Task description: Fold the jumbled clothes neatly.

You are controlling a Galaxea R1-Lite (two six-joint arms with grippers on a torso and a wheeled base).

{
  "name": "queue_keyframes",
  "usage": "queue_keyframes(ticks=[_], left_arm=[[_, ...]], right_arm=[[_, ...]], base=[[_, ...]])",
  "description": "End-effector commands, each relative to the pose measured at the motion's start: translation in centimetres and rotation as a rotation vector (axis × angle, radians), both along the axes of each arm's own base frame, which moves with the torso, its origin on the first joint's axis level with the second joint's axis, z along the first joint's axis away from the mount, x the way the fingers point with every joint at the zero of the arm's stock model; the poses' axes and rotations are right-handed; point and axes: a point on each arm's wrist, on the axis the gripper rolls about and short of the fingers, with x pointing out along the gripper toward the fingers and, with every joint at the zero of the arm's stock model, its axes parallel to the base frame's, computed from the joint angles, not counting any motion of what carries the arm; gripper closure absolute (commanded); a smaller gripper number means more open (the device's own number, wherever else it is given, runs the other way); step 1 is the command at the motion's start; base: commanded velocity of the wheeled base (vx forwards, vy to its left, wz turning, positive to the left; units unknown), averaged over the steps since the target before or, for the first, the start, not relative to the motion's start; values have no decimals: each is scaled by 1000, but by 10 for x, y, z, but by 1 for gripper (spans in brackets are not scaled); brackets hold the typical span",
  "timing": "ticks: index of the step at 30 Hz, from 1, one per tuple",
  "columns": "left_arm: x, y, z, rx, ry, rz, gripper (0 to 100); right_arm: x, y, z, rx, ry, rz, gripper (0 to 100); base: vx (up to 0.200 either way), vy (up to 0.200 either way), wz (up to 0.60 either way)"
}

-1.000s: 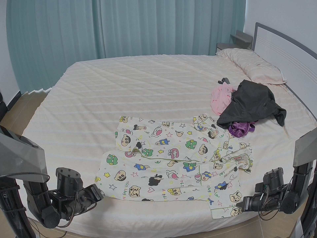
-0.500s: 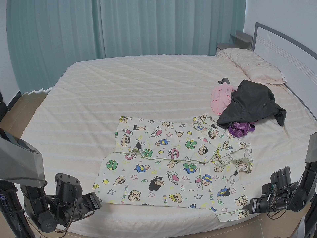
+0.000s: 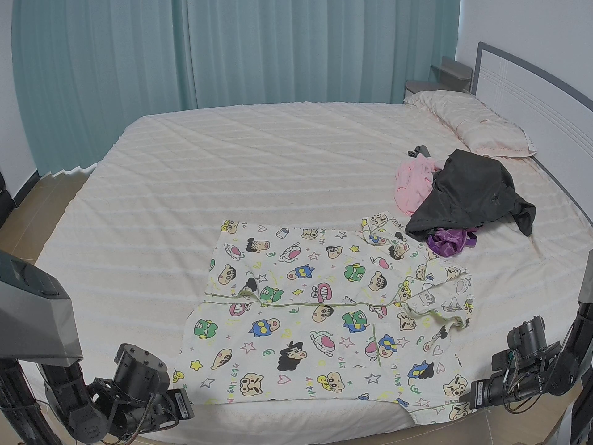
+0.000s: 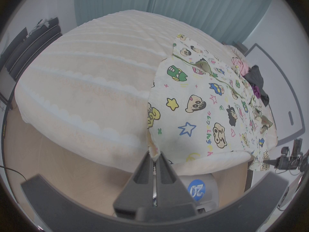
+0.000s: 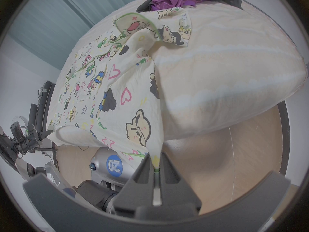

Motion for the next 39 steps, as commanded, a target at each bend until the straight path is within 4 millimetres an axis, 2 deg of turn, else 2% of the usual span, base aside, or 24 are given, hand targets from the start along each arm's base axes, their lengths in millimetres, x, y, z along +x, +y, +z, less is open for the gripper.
queue_keyframes(ticks=[1,15,29,30,39], left_arm=[[-11,-3,3,18,16,-37,100],[-36,-8,1,111,124,-101,100],[-42,-9,0,123,162,-101,100],[-42,-9,0,121,160,-101,0],[-41,-6,12,62,94,-59,0]], right_arm=[[-8,-1,1,-6,27,0,100],[-19,-5,-1,-71,120,24,100],[-22,-5,-2,-82,149,29,100],[-22,-5,-2,-79,148,28,0],[-20,-13,10,-62,61,-31,0]], base=[[0,0,0],[0,0,0],[0,0,0],[0,0,0],[0,0,0]])
